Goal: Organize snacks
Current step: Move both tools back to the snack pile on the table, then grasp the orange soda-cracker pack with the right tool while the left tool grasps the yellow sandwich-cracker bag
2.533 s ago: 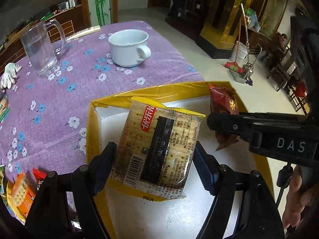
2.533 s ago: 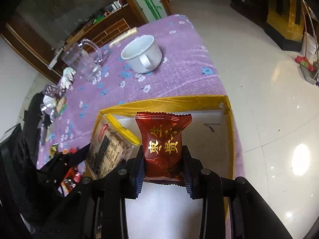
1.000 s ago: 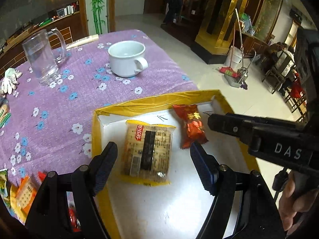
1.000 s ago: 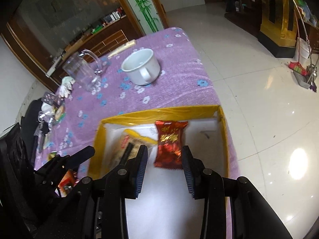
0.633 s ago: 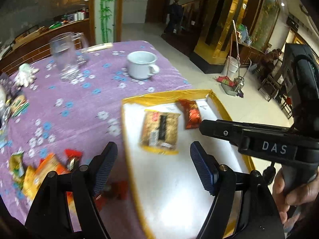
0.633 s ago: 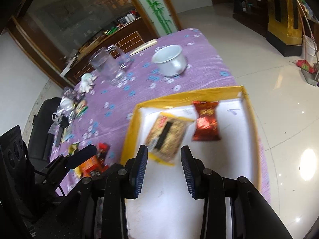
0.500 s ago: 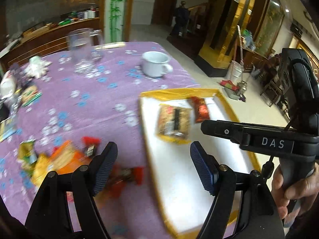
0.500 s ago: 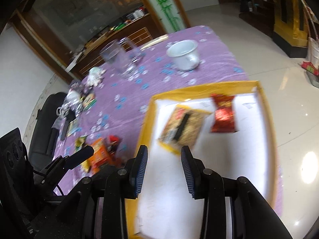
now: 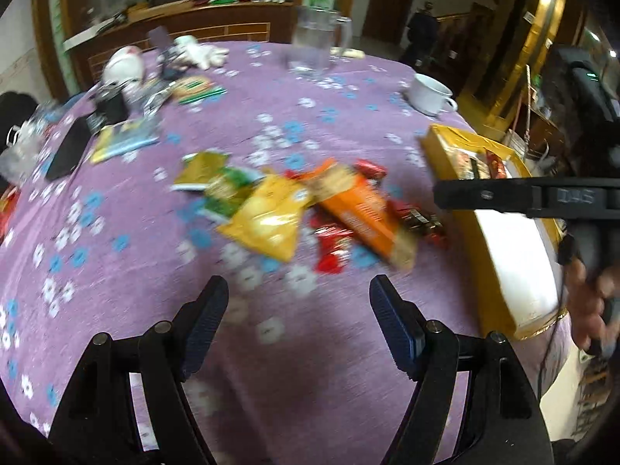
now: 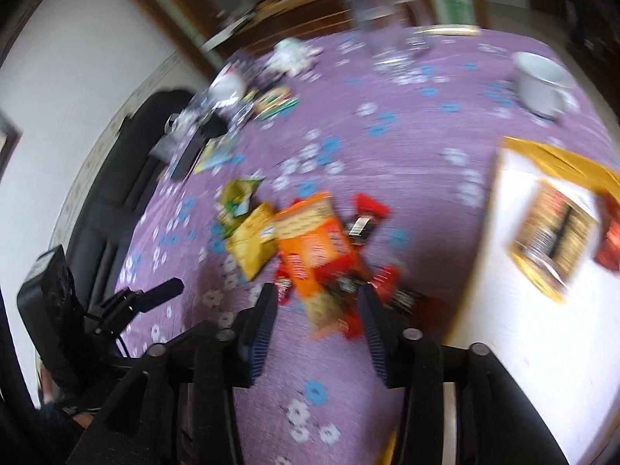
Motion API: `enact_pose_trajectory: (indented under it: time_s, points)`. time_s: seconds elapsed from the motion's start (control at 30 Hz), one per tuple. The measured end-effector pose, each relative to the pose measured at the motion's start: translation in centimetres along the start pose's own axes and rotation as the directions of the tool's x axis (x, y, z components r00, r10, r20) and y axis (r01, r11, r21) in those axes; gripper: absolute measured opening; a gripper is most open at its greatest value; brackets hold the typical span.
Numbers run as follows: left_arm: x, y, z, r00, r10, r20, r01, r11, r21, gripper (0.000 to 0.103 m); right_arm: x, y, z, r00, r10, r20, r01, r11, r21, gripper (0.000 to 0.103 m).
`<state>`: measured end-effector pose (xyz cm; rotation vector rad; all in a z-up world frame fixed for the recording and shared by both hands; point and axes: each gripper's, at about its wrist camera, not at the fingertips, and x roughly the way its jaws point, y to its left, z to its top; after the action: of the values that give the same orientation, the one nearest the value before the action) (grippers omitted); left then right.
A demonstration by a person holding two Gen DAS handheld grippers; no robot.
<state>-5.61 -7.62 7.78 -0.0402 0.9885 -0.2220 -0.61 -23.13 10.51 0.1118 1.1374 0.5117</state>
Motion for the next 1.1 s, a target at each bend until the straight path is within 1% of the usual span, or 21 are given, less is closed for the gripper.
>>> enact_pose_trajectory:
  time_s: [0.03,0.1,0.17,0.2,0.27,0.33,0.37,0.4,0.47,0.5,0.6,0.67,0.73,0.77,0.8,0.9,0.97,1.1]
  points:
    - [-0.5,0.5,-0.2,1.0,0.005,0.005,-0.005,1.0,-0.005,0.075,0.7,0.3,0.4,1.0,-0.015,-0.009,0.015,1.0,-0.017,0.054]
    - [-1.1,1.7,-0.5,1.0,0.018,0.016,-0.017,1.0,-0.008,0.075,2.3,1.1,1.4,0.999,-0.03,-0.031,0.029,0.998,-0.061,0.058]
    - [-1.6,2.7,-0.9,0.999,0.025,0.02,-0.024,1.0,-0.014,0.075,4.0,1.3,2.3,0.995,-0.085,-0.057,0.079,0.991,-0.106,0.059]
    - [-1.7,3.2,-1.1,1.0,0.024,0.02,-0.023,1.0,-0.018,0.075,4.7,1.1,2.7,0.993,-0.096,-0.066,0.088,0.99,-0.113,0.059]
    - [-1.7,4.2,-1.5,1.0,0.019,0.015,-0.018,0.999,-0.028,0.075,6.2,0.6,3.5,0.992,-0.072,-0.102,0.061,0.993,-0.106,0.059]
    - [-1.7,4.8,-1.5,1.0,0.014,0.012,-0.013,0.999,-0.034,0.075,7.3,0.2,4.1,0.989,-0.077,-0.125,0.065,0.993,-0.099,0.059]
    - [-1.7,4.9,-1.5,1.0,0.009,0.011,-0.009,0.999,-0.036,0.075,7.8,0.3,4.2,0.988,-0.067,-0.139,0.052,0.993,-0.103,0.059]
    - [-1.6,5.2,-1.5,1.0,0.003,0.011,-0.002,0.999,-0.036,0.075,8.2,0.3,4.2,0.987,-0.056,-0.15,0.04,0.994,-0.106,0.061]
    - [-1.4,5.2,-1.2,1.0,-0.017,0.008,0.017,1.0,-0.023,0.075,8.7,0.8,4.0,0.985,-0.073,-0.157,0.054,0.991,-0.124,0.065]
    - [-1.4,5.1,-1.1,1.0,-0.019,0.011,0.019,1.0,-0.014,0.075,9.0,1.1,3.7,0.983,-0.087,-0.162,0.064,0.988,-0.14,0.065]
    - [-0.7,4.5,-0.4,0.999,-0.032,0.006,0.032,0.999,0.028,0.075,9.3,2.2,2.5,0.974,-0.159,-0.161,0.121,0.967,-0.223,0.065]
    - [-0.1,4.1,0.1,0.999,-0.041,0.002,0.041,0.998,0.053,0.075,9.5,3.0,1.4,0.962,-0.207,-0.177,0.15,0.945,-0.291,0.065]
    - [0.6,3.7,0.7,0.999,-0.048,-0.003,0.049,0.995,0.086,0.075,9.6,3.1,0.3,0.953,-0.231,-0.196,0.163,0.936,-0.313,0.064]
    - [0.9,3.5,1.1,0.999,-0.043,-0.002,0.043,0.994,0.103,0.075,9.4,2.8,0.0,0.953,-0.224,-0.202,0.157,0.94,-0.302,0.058]
    - [1.2,3.3,1.5,0.999,-0.033,0.001,0.033,0.992,0.119,0.075,9.0,2.6,-0.5,0.956,-0.206,-0.209,0.144,0.949,-0.28,0.058]
    - [2.7,2.7,3.0,0.999,-0.034,-0.004,0.034,0.986,0.162,0.075,8.1,2.4,-2.2,0.962,-0.168,-0.215,0.113,0.962,-0.249,0.058]
    - [3.9,2.3,3.8,1.0,-0.012,-0.014,0.014,0.981,0.192,0.075,7.4,2.6,-3.4,0.963,-0.164,-0.213,0.11,0.963,-0.244,0.058]
    - [6.1,1.1,4.6,0.999,-0.008,-0.052,0.02,0.969,0.245,0.075,5.6,2.2,-5.2,0.97,-0.149,-0.194,0.114,0.977,-0.18,0.057]
